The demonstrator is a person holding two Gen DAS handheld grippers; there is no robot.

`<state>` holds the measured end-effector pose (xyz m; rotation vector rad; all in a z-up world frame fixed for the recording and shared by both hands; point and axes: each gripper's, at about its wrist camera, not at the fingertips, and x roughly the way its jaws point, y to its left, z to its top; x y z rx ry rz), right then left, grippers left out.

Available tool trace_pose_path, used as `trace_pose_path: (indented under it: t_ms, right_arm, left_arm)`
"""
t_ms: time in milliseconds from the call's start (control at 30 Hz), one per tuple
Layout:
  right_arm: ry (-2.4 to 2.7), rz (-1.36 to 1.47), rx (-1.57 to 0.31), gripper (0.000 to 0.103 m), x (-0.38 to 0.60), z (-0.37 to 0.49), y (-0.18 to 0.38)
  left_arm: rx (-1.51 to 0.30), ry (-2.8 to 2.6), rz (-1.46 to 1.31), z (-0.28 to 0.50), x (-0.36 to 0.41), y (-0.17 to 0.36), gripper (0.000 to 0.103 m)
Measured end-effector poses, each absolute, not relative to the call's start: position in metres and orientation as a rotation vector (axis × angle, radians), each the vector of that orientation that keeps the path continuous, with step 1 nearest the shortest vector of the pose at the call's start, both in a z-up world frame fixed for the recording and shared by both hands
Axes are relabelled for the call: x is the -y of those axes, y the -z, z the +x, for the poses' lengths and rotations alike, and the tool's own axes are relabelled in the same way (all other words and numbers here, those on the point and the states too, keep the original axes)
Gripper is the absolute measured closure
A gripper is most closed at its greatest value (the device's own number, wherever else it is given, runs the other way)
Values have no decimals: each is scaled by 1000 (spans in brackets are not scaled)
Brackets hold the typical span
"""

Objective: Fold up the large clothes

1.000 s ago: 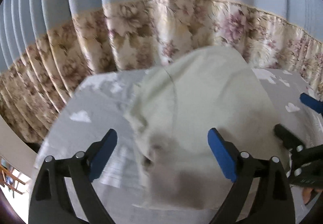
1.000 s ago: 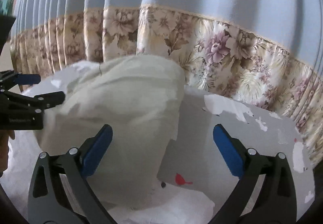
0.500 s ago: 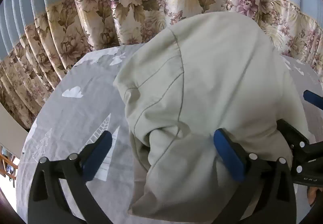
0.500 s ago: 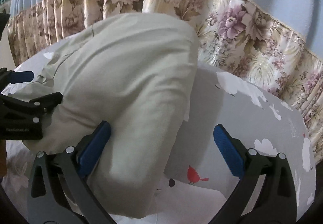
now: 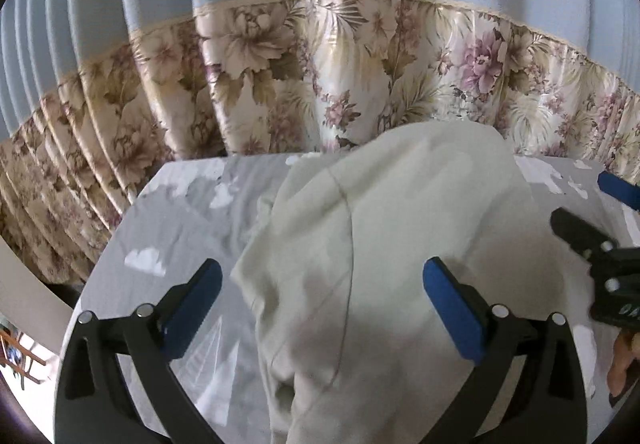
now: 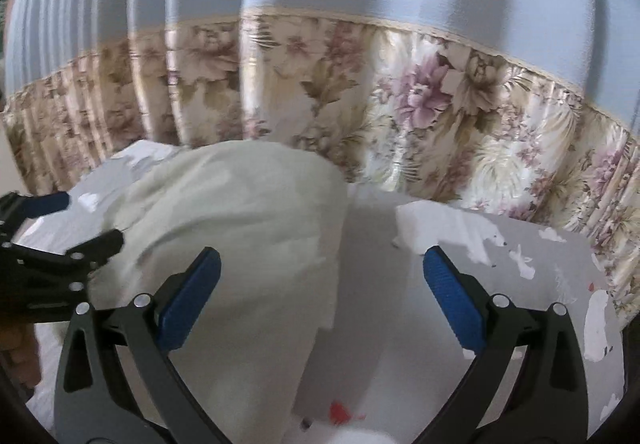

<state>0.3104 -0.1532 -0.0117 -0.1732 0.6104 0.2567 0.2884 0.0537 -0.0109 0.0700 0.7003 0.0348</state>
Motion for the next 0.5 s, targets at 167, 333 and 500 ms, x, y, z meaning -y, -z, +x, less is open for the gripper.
trace_pose_path:
  t_ms: [167,333,500]
  right_arm:
    - [-242,-194,-694,3,150,342,42]
    - [-269,-195,-829,3,153,367,76]
    - [-272,-222,-826,3,149,368,87]
  left_arm:
    - [-746,-10,89,322,-47,27,2]
    - [-804,-52,67,343,-58,49,2]
    - [-789,-59,65,343,-62,62,1]
